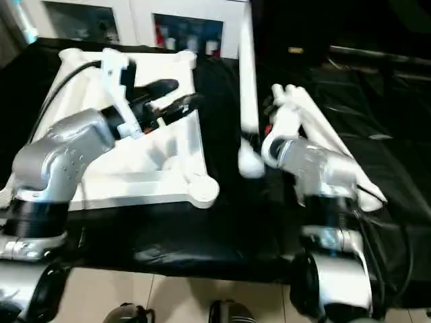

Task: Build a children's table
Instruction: Pick table leg

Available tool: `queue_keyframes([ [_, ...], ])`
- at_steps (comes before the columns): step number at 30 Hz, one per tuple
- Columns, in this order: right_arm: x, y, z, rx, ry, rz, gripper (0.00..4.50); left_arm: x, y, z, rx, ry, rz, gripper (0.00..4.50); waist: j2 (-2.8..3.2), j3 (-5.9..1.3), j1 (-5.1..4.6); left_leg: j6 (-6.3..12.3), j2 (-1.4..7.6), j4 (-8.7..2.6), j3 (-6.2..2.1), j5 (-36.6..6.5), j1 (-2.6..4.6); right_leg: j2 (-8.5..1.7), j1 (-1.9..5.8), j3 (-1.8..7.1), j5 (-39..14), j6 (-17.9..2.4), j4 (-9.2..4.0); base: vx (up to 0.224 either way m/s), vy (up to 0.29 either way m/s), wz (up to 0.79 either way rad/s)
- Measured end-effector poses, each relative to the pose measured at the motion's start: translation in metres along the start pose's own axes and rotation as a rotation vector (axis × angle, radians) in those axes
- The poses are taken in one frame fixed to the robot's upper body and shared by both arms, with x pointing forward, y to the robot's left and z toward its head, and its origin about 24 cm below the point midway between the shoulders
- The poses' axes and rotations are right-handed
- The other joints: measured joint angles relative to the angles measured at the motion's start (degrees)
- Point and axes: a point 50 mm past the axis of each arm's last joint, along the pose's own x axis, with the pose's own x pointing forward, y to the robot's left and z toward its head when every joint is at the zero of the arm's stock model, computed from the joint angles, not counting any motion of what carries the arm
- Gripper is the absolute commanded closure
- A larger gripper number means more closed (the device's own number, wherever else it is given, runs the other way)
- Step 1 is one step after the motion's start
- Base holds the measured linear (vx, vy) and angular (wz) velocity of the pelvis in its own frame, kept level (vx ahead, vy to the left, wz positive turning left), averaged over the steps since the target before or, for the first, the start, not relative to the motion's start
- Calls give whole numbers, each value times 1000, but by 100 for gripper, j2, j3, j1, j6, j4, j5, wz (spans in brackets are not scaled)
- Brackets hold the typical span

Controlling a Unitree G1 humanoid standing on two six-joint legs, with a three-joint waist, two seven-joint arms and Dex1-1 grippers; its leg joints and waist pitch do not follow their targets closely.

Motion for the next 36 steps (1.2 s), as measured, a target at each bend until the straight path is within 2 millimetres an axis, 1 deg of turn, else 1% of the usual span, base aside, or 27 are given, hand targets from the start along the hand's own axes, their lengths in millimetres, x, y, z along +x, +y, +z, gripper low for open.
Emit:
queue_keyframes([
  [3,-4,10,-4,23,-26,120,258,6,-6,-4,-92,12,-20,0,0,0,21,11,1,9,-2,3,-1,-3,0,-5,1,-1,1,0,0,0],
  [4,-8,14,-4,22,-47,168,258,9,-9,-4,-122,15,-22,0,0,0,31,12,2,11,-2,3,-2,-3,0,-7,1,-2,0,0,0,0],
  [5,-13,22,-3,18,-74,244,258,12,-11,-4,-152,18,-22,0,0,0,54,14,3,13,-2,3,-1,-3,1,-8,1,-2,-1,0,0,0],
  [8,-20,38,4,-10,-126,369,259,17,-18,1,-204,2,-53,0,-3,-3,77,15,5,17,-2,4,-2,-3,10,-9,6,-3,0,0,0,0],
  [11,-24,46,0,-37,-122,443,259,20,-24,3,-248,-16,-89,0,-28,-45,103,11,7,16,-3,3,0,-2,12,-11,6,-2,0,0,0,0],
  [14,-25,52,-5,-52,-96,489,259,21,-27,3,-289,-29,-113,0,-37,-55,126,-2,8,23,-3,-4,-2,-2,12,-12,18,2,-4,0,0,0],
  [18,-28,56,-6,-96,-82,513,259,21,-31,7,-352,-59,-143,0,-42,-62,159,-1,10,46,-6,-3,-3,-6,12,-18,28,5,-6,0,0,0],
  [20,-30,56,-6,-118,-81,518,259,21,-31,12,-358,-71,-148,0,-44,-66,161,-1,12,54,-7,-3,-5,-7,13,-19,34,10,-8,0,0,0],
  [24,-33,57,-8,-176,-59,516,259,20,-31,14,-373,-77,-145,0,-41,-86,162,-1,12,62,-10,-3,-12,-6,14,-21,48,18,-21,0,0,0],
  [27,-33,57,-10,-292,-31,476,259,20,-29,13,-368,-72,-119,0,-37,-96,161,-1,13,71,-11,-3,-18,-7,14,-21,52,28,-25,0,0,0],
  [29,-34,58,-10,-360,-30,448,259,19,-30,15,-324,-62,-96,36,-37,-96,160,-1,15,73,-14,-3,-21,-6,13,-23,50,45,-29,0,0,0],
  [32,-34,61,-9,-368,-43,448,259,19,-32,19,-303,-71,-83,42,-31,-101,160,-1,15,76,-13,-4,-21,-6,13,-23,51,46,-28,0,0,0],
  [33,-34,61,-9,-371,-46,446,259,19,-32,19,-302,-72,-80,71,-29,-102,159,-1,15,76,-13,-4,-21,-6,13,-23,53,46,-28,0,0,0],
  [36,-34,62,-9,-375,-51,442,259,19,-31,20,-299,-72,-53,82,-18,-108,159,-1,15,82,-14,-4,-25,-6,13,-24,60,49,-31,0,0,0],
])
